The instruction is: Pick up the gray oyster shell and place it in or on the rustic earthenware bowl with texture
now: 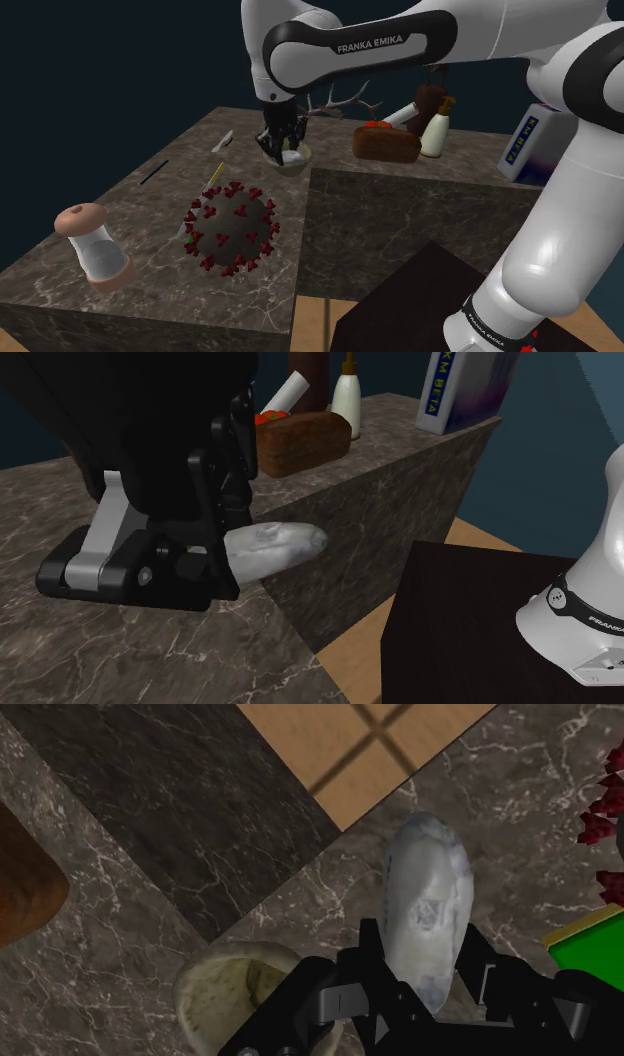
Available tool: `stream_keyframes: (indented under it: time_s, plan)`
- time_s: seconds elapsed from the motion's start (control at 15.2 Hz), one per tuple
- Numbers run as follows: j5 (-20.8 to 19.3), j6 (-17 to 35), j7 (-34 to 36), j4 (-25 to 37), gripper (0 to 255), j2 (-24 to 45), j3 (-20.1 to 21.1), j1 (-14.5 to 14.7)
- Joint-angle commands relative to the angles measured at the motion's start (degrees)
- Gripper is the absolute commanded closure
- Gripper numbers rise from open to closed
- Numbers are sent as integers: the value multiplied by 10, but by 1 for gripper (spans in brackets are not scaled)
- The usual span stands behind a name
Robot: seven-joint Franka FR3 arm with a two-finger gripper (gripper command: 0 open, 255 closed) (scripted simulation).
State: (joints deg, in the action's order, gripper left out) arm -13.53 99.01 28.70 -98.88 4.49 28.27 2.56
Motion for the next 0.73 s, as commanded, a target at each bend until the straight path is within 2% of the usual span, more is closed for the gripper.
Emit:
stream_keyframes:
  time_s: [0.0, 0.33, 0.66]
  plan:
    - [-8, -3, -13, 21, 255, 17, -7, -7]
    - [-33, -10, -58, 90, 255, 76, -30, -27]
    - [-58, -28, -102, 185, 255, 148, -50, -40]
